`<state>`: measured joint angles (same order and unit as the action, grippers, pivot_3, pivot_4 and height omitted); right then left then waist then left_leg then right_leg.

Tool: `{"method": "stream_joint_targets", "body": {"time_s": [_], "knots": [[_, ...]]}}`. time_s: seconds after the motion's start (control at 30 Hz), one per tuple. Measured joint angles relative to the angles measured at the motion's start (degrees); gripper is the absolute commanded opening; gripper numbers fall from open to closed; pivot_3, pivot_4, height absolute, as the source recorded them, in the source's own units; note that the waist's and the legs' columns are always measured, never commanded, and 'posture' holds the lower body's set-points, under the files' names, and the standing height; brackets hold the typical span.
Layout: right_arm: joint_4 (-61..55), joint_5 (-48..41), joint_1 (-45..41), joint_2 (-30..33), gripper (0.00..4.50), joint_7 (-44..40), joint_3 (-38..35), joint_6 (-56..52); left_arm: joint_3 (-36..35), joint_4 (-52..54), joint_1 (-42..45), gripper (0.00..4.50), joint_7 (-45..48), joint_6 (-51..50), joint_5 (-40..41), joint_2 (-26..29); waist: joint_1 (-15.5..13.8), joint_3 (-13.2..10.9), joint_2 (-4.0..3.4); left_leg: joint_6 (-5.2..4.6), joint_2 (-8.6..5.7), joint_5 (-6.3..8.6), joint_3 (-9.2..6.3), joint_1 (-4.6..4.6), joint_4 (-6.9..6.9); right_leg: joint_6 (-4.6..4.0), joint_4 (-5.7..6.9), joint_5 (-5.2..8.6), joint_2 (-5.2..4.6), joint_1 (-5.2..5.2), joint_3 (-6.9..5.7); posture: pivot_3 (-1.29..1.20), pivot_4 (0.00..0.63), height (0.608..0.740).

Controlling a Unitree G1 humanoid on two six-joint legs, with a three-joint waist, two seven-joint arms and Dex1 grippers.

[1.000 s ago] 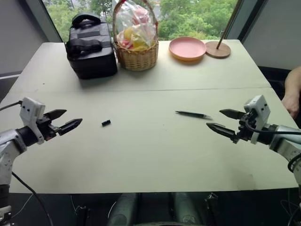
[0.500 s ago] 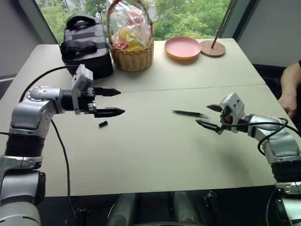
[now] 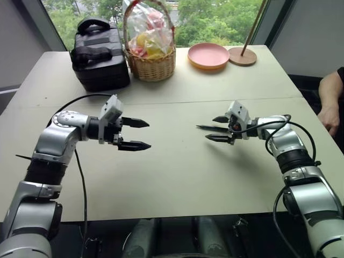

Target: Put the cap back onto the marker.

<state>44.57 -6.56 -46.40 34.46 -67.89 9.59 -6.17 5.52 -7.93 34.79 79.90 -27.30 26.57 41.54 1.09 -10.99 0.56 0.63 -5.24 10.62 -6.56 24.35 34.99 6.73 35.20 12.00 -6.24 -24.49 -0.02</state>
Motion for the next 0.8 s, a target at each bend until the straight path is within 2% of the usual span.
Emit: {"method": "stream_joint_targets", "body": {"time_s": [0.13,0.47,0.57,0.8], "knots": [[5.2,1.6,-2.3,-0.5,4.50,-2.7,0.4,2.5,-2.3,2.6,-1.1,4.48,-3.2,-3.0,1.8,-0.7,0.1,0.0,0.00,0.02,0.00,-0.01,-0.02,-0.02,0.04,0.00,0.03,0.00,0.02,0.01,0.00,0.00,0.150,0.740],[14.3,4.2,-6.5,-4.1,4.50,-1.0,-0.6,7.5,-4.8,8.9,-5.9,4.48,-8.5,-6.3,4.2,-1.1,1.0,0.0,0.00,0.11,0.03,-0.06,-0.03,-0.24,0.03,-0.07,0.16,-0.04,0.07,0.14,0.06,0.00,0.150,0.740],[16.3,4.9,-7.3,-5.2,3.62,0.2,-0.9,8.7,-4.8,9.2,-6.0,4.50,-9.3,-6.3,4.5,-1.1,1.4,0.0,0.00,0.12,0.03,-0.06,-0.02,-0.36,0.02,-0.08,0.20,-0.04,0.07,0.23,0.08,0.00,0.150,0.740],[17.6,6.4,-7.9,-5.6,0.16,1.1,-1.4,10.6,-4.8,8.6,-7.4,4.50,-10.3,-5.4,4.4,-1.1,1.5,0.0,-0.01,0.12,0.08,-0.06,-0.01,-0.39,-0.03,-0.09,0.21,-0.04,0.15,0.20,0.13,0.00,0.150,0.740]]}}
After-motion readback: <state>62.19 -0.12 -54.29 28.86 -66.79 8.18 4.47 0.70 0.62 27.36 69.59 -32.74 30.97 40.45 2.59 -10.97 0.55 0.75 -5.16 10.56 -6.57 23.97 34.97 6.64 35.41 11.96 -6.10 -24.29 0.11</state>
